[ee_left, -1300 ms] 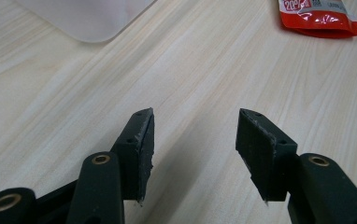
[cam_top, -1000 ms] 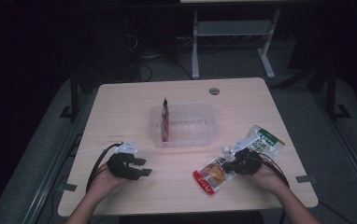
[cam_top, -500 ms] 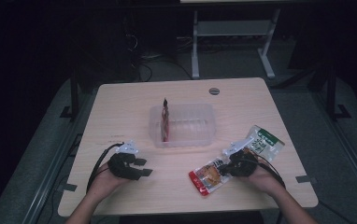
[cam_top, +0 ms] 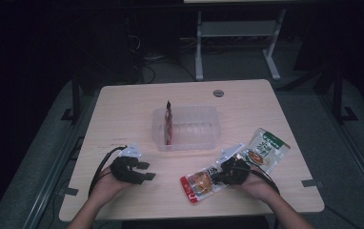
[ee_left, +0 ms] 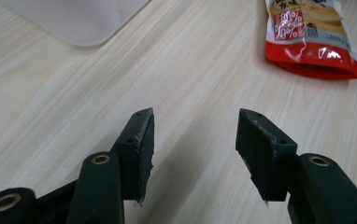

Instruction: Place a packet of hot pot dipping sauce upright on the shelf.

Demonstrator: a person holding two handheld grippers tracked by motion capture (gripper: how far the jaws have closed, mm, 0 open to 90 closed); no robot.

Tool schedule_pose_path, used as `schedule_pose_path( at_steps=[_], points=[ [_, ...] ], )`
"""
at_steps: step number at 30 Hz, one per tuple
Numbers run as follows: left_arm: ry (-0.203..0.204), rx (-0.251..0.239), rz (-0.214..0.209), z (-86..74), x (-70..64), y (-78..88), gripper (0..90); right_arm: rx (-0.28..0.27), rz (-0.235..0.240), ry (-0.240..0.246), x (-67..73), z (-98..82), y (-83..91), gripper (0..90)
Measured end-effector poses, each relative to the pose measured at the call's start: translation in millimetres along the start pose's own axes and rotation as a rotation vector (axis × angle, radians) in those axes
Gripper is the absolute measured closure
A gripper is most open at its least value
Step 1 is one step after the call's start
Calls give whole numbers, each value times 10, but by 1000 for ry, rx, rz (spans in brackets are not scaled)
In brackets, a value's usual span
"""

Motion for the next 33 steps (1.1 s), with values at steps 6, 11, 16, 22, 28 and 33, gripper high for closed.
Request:
schedule_pose_path(
  at_steps=[6, 11, 16, 22, 28, 33],
  points=[
    [-7, 2, 1, 8, -6, 4, 466, 0, 12, 32, 93, 112, -104, 900],
    [-10, 1, -2, 19, -22, 3, 466, -3, 11, 68, 139, 182, -174, 900],
    [-12, 0, -5, 31, -38, 7, 468, 0, 16, 82, 222, 253, -235, 900],
    [-11, -1, -19, 49, -85, 2, 482, -2, 16, 110, 295, 338, -311, 900],
    [-16, 6, -48, 67, -151, -7, 614, -16, 14, 123, 344, 385, -292, 900],
    [-44, 13, -107, 133, -287, 19, 833, -89, 16, 62, 282, 454, -84, 797]
  ],
)
Point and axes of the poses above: each handheld gripper's, and its own axes: y roughly backward along the jaws, z roughly out of its top, x roughly to its left, the point moved 9 cm from there along -y, roughly forward along the jaws
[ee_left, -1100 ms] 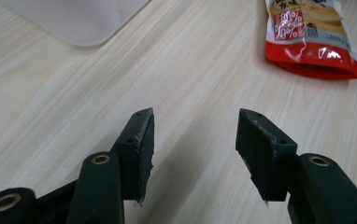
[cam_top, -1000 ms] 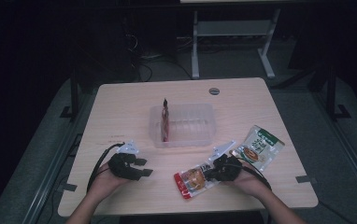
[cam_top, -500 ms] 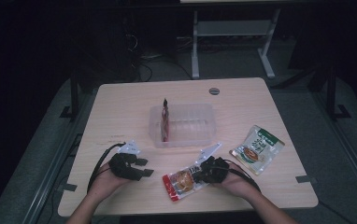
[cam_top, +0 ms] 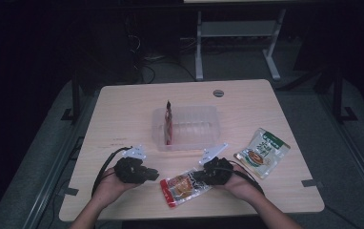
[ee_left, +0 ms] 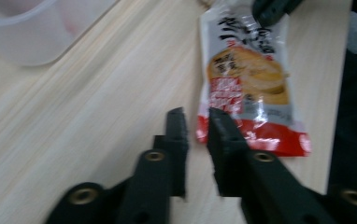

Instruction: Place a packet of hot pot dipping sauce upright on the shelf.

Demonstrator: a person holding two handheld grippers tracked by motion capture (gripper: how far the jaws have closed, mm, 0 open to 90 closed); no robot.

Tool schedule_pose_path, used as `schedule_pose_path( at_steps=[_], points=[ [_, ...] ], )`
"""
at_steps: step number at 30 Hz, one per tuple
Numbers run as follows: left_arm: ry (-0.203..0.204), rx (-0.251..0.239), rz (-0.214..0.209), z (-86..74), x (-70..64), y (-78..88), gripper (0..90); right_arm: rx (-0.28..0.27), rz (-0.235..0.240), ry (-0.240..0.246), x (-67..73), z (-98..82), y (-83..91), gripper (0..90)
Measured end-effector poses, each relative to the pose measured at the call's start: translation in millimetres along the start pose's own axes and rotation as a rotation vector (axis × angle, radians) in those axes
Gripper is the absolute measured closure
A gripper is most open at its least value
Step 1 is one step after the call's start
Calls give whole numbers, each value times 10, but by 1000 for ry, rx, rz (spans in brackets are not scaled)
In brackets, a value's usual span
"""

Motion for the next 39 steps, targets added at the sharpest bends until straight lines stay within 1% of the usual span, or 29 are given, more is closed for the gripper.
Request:
schedule_pose_path(
  at_steps=[1, 2, 3, 6, 7, 8, 9, 10, 11, 12, 14, 15, 16, 17, 18, 20, 21, 23, 25, 27, 28, 29, 30, 31, 32, 33, 35, 38, 39],
  points=[
    [-2, -1, -9, 14, -31, -2, 860, -9, -3, -20, -7, 5, 36, 772],
    [-7, 0, -21, 26, -65, -7, 885, -19, -10, -21, -35, 2, 67, 746],
    [-6, 4, -30, 36, -101, -17, 895, -28, -13, -37, -46, 1, 98, 712],
    [-24, 20, -45, 63, -191, -64, 897, -43, -48, -38, -126, -18, 174, 601],
    [-26, 23, -50, 76, -222, -81, 897, -54, -50, -54, -127, -12, 197, 571],
    [-22, 25, -54, 89, -255, -101, 897, -58, -62, -62, -137, -15, 221, 548],
    [-28, 25, -57, 104, -284, -123, 897, -64, -68, -68, -146, -17, 237, 521],
    [-31, 29, -63, 118, -319, -143, 898, -64, -68, -65, -156, -28, 250, 501],
    [-45, 35, -68, 130, -345, -162, 897, -61, -74, -74, -160, -41, 263, 486],
    [-41, 31, -77, 152, -385, -180, 897, -65, -79, -70, -173, -53, 270, 472],
    [-50, 31, -91, 191, -451, -216, 898, -63, -85, -75, -185, -87, 294, 443],
    [-50, 31, -91, 191, -451, -216, 898, -63, -91, -76, -192, -105, 310, 433],
    [-64, 43, -99, 214, -506, -260, 898, -65, -91, -83, -192, -118, 332, 417],
    [-66, 46, -103, 225, -532, -286, 898, -71, -92, -83, -198, -129, 358, 404],
    [-75, 49, -100, 234, -547, -313, 898, -78, -90, -94, -195, -137, 390, 395],
    [-77, 54, -96, 241, -564, -341, 898, -84, -90, -103, -196, -146, 425, 381],
    [-76, 61, -95, 255, -590, -395, 898, -98, -97, -123, -207, -173, 491, 369],
    [-80, 66, -91, 272, -602, -458, 898, -111, -98, -142, -213, -219, 541, 361],
    [-80, 75, -84, 283, -602, -521, 898, -102, -99, -153, -218, -291, 567, 351],
    [-86, 87, -63, 291, -579, -569, 898, -96, -103, -156, -226, -338, 577, 348],
    [-86, 87, -63, 291, -579, -569, 898, -96, -103, -156, -226, -338, 577, 348],
    [-85, 87, -45, 296, -548, -593, 898, -92, -99, -153, -233, -358, 588, 343],
    [-75, 85, -36, 298, -542, -604, 898, -90, -98, -151, -233, -361, 589, 342],
    [-83, 93, -29, 289, -525, -614, 898, -87, -97, -146, -233, -364, 586, 342],
    [-83, 93, -29, 289, -525, -614, 898, -84, -94, -140, -233, -368, 581, 342],
    [-80, 105, -22, 265, -507, -650, 898, -81, -92, -136, -235, -373, 571, 342],
    [-79, 105, -23, 255, -500, -683, 898, -74, -91, -140, -241, -381, 547, 342],
    [-91, 116, -10, 249, -494, -702, 898, -69, -89, -140, -254, -383, 519, 341],
    [-103, 128, 1, 237, -485, -721, 899, -70, -86, -139, -251, -380, 513, 342]
  ],
)
Point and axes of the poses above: each handheld gripper's, and its own axes: y roughly backward along the jaws, z roughly out of its top, x roughly to its left, the point moved 9 cm from there along -y, roughly forward along the jaws
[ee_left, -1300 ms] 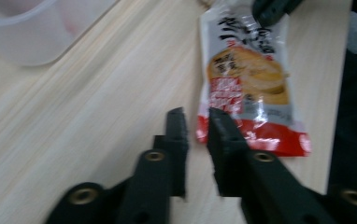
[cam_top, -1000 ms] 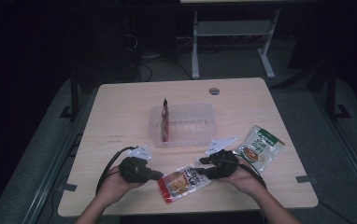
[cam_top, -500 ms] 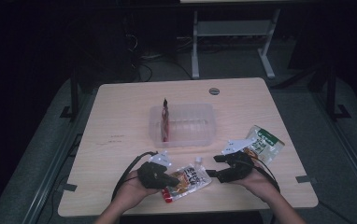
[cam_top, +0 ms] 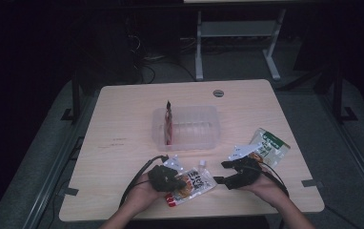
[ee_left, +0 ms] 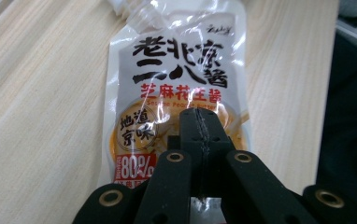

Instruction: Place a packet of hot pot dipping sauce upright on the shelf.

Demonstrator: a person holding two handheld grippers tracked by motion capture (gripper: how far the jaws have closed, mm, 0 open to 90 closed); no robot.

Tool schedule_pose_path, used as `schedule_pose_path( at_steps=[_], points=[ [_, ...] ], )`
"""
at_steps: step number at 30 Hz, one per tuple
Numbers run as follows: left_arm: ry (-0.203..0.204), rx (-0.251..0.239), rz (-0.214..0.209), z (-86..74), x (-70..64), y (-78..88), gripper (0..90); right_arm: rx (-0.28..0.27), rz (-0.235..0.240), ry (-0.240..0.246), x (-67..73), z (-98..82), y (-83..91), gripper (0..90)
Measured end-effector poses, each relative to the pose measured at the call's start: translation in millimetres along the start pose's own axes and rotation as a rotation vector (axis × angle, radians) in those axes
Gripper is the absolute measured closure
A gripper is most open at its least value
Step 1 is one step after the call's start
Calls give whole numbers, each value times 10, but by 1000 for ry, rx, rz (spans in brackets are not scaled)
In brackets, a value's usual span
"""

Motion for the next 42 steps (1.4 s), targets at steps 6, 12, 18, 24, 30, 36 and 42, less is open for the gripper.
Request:
schedule_pose_path(
  at_steps=[6, 12, 18, 24, 30, 36, 42],
  points=[
    [-18, 27, 30, -14, 35, -42, 900, 9, 25, -3, 46, -13, -31, 342],
    [-29, 43, 47, 1, 84, -71, 900, 13, 66, -22, 86, -16, -77, 341],
    [-39, 64, 52, 10, 135, -68, 900, 12, 126, -69, 98, 2, -164, 342],
    [-42, 64, 59, 12, 131, -70, 900, 40, 179, -117, 100, 8, -303, 348],
    [-30, 49, 54, -1, 127, -66, 900, 50, 218, -144, 106, 48, -402, 371],
    [-13, 23, 49, -21, 126, -57, 900, 75, 266, -152, 153, 48, -487, 411],
    [-15, 17, 44, -28, 133, -52, 900, 91, 320, -166, 188, 33, -525, 478]
  ],
)
Point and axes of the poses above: each handheld gripper's, and its own axes: y roughly backward along the jaws, z roughly out of its top, x roughly to its left, the point moved 9 cm from there along -y, roughly forward along the jaws
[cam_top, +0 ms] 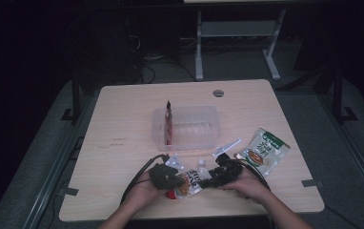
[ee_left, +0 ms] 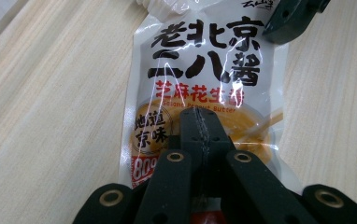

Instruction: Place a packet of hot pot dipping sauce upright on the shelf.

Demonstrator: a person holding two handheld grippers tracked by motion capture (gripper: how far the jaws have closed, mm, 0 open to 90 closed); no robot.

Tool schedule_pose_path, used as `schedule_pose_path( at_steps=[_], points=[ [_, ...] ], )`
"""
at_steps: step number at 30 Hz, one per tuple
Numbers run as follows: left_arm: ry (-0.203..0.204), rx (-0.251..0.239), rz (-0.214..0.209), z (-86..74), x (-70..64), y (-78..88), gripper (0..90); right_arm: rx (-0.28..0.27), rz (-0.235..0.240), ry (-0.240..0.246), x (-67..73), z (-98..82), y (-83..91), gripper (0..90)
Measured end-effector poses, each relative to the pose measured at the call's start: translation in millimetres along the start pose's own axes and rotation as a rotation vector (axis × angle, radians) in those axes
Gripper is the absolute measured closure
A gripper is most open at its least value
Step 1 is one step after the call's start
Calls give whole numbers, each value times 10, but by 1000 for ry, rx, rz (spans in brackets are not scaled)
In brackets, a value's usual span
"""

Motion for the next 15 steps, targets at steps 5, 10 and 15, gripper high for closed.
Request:
schedule_pose_path(
  at_steps=[5, 10, 15],
  points=[
    [3, -13, -3, 4, -3, -5, 900, -16, 24, -25, -12, 33, -17, 544],
    [-1, -16, -5, 1, -2, -3, 900, -5, 36, -40, -37, 57, -46, 623],
    [11, -22, -22, -1, 6, -4, 900, 12, 48, -39, -34, 65, -74, 733]
  ],
)
Point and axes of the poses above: each handheld gripper's, and its own axes: y roughly backward along the jaws, z roughly out of its top, x roughly to its left, the point moved 9 cm from there along -y, roughly forward along the jaws
